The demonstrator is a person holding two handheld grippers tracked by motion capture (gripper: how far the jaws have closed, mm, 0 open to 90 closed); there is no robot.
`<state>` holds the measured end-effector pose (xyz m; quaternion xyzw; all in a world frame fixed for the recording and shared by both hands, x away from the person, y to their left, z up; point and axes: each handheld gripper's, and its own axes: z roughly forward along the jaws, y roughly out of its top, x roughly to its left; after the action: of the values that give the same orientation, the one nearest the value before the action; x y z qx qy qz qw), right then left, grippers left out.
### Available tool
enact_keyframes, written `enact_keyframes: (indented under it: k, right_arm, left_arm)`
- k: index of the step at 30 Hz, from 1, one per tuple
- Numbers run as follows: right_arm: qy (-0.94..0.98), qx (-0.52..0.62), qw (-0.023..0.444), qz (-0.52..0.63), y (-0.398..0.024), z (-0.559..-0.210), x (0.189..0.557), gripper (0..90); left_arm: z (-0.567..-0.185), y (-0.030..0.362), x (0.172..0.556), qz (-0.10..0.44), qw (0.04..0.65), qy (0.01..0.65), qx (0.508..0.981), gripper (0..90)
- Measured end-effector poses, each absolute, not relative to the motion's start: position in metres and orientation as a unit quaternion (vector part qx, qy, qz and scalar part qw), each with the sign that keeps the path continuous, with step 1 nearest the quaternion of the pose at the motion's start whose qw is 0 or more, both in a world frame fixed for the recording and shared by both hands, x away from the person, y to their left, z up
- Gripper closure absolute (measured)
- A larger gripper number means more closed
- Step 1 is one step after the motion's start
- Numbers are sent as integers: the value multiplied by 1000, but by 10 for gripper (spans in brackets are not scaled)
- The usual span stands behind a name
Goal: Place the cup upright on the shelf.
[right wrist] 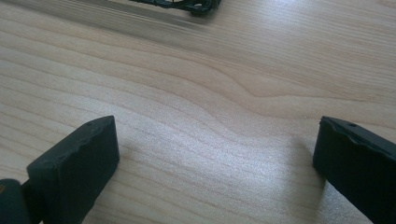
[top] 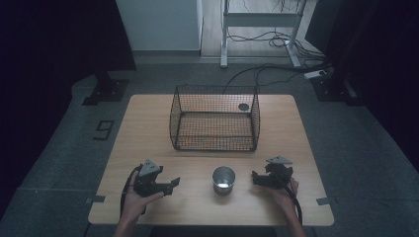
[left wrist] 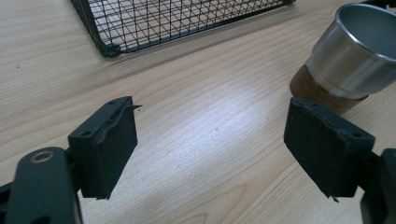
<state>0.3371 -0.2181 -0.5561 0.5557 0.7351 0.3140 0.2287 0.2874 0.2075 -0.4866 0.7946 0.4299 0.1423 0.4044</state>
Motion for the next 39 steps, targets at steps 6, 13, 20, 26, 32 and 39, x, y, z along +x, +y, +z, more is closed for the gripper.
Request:
enact_keyframes:
  k: [6, 13, 20, 26, 32, 39]
  right_arm:
    - [732, 558, 232, 314, -218, -556, 336, 19]
    - [725, 560, 229, 330, -217, -547, 328, 64]
    - [711, 546, 223, 383, -215, -530, 316, 100]
    - [706, 531, 228, 409, -211, -512, 305, 112]
    - [715, 499, 230, 432, -201, -496, 295, 143]
    - [721, 473, 227, 453, -189, -484, 285, 157]
  left_arm:
    - [-487, 207, 288, 141, 406, 429, 795, 176]
    - [-486, 207, 287, 141, 407, 427, 795, 176]
    - [-485, 208, 287, 141, 409, 428, 793, 176]
    - [-484, 209, 286, 142, 411, 427, 792, 176]
    - [-484, 210, 286, 143, 412, 429, 791, 176]
    - [-486, 210, 288, 141, 410, 429, 792, 176]
